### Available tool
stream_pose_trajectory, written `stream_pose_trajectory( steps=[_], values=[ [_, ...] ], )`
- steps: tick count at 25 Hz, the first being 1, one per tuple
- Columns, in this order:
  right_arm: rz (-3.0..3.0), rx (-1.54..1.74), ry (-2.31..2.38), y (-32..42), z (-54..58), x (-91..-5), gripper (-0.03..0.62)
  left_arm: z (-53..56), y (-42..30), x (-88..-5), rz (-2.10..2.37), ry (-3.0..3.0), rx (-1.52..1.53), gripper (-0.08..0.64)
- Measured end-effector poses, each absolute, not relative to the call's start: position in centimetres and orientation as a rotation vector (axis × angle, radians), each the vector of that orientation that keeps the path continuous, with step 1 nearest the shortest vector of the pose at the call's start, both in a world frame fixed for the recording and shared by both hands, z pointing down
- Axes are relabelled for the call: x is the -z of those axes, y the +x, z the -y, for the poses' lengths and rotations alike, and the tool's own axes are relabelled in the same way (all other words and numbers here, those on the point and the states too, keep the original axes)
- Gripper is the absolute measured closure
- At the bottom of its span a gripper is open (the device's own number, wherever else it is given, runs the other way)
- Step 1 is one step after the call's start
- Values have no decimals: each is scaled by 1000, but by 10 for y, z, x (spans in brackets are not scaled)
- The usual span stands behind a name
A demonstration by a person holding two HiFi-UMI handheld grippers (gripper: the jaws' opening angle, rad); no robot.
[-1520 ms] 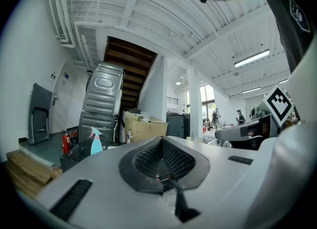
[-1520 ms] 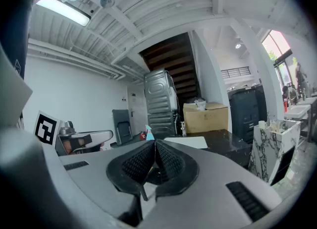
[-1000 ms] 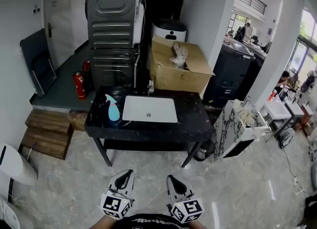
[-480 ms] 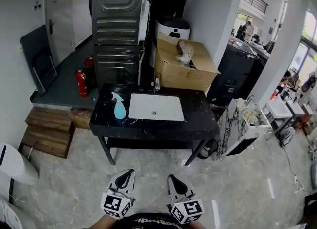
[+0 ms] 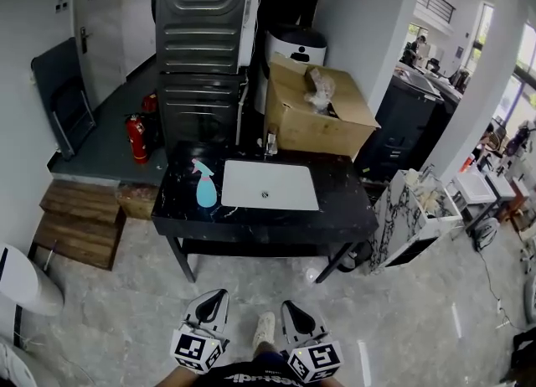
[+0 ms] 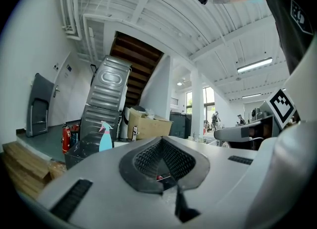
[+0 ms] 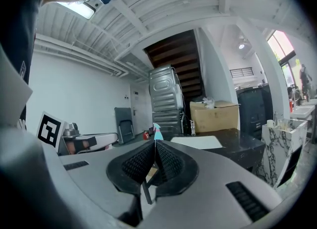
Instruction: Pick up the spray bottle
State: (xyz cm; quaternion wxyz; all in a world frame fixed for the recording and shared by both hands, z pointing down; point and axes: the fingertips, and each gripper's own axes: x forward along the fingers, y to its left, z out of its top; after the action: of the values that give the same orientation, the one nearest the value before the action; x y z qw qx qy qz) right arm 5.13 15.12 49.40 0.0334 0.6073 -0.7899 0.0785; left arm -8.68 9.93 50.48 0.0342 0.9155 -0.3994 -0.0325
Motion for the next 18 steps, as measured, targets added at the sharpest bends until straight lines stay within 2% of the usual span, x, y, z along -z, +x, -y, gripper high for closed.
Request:
stream_pose_trajectory(
  steps=[8,18],
  values=[
    [2510,-227,1792,67,-53,-495,554,-20,-66,-504,1252,2816,120,545],
    [2612,-228,1669,124,95,-474,554,117,3,-484,1296,2824,152,545]
  ],
)
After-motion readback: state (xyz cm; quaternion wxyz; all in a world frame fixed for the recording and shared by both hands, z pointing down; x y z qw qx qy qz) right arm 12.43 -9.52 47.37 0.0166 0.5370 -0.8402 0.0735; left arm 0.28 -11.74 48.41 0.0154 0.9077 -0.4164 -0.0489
